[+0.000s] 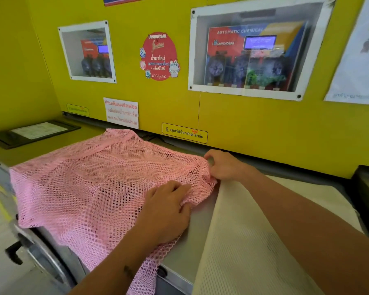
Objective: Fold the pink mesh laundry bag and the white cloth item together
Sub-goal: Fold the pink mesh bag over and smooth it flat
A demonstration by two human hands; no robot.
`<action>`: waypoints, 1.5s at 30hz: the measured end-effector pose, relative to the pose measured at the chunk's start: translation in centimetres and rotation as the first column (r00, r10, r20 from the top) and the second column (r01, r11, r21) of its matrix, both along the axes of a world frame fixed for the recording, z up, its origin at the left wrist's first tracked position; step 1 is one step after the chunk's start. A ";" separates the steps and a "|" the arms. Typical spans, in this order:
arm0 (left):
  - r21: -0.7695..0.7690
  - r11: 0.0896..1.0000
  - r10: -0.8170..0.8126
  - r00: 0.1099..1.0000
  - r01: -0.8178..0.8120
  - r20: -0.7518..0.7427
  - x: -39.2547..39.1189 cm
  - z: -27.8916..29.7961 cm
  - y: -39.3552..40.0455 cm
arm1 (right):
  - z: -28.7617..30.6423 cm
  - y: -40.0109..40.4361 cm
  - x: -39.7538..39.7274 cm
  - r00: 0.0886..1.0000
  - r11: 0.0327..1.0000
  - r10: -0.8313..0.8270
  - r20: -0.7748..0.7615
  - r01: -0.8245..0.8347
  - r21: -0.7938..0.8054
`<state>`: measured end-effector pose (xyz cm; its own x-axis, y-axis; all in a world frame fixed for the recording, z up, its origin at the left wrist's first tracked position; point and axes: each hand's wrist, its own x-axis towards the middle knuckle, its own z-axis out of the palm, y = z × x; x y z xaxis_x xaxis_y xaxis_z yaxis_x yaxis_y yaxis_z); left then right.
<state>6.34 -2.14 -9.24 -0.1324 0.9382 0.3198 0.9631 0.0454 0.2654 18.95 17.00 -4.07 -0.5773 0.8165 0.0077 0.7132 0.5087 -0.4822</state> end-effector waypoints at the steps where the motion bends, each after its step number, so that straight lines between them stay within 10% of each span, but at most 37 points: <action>1: -0.011 1.000 -0.002 1.000 0.002 -0.001 0.1 0.1 -0.1 | 0.1 0.2 -0.1 0.999 1.000 -0.001 -0.045 0.000 -0.016; 7: -0.073 0.997 0.020 0.999 -0.022 -0.033 0.3 0.1 -0.1 | 2.4 1.3 0.4 0.896 0.978 -0.137 -0.422 0.055 -0.201; 12: -0.092 0.995 0.025 0.999 -0.028 -0.032 0.2 0.2 -0.1 | 2.7 1.6 1.9 0.990 0.992 -0.122 -0.075 0.123 0.010; 16: -0.103 0.994 0.020 0.998 -0.025 -0.054 0.3 0.3 0.0 | 2.9 1.2 2.2 0.968 0.944 -0.208 -0.142 0.237 0.231; 22: -0.118 0.993 0.014 0.996 -0.024 -0.084 0.5 0.5 -0.2 | 0.7 0.0 1.0 0.974 0.998 0.029 0.224 -0.039 0.041; 30: -0.132 0.991 0.007 0.997 -0.017 -0.079 0.3 0.5 -0.1 | 1.8 1.3 1.4 0.954 0.995 -0.078 -0.288 0.058 -0.076; 35: -0.129 0.992 0.001 0.998 -0.010 -0.069 0.3 0.4 -0.2 | 1.8 1.1 1.6 0.979 0.998 -0.057 -0.194 0.061 0.014; 39: -0.126 0.992 -0.006 0.999 -0.001 -0.052 0.4 0.4 -0.2 | 1.9 0.4 2.6 0.953 0.953 -0.175 0.247 0.100 0.286; 45: -0.091 0.996 -0.019 0.999 0.016 -0.037 0.3 0.5 -0.3 | 2.2 -0.5 1.8 0.999 0.996 0.017 -0.045 -0.013 0.088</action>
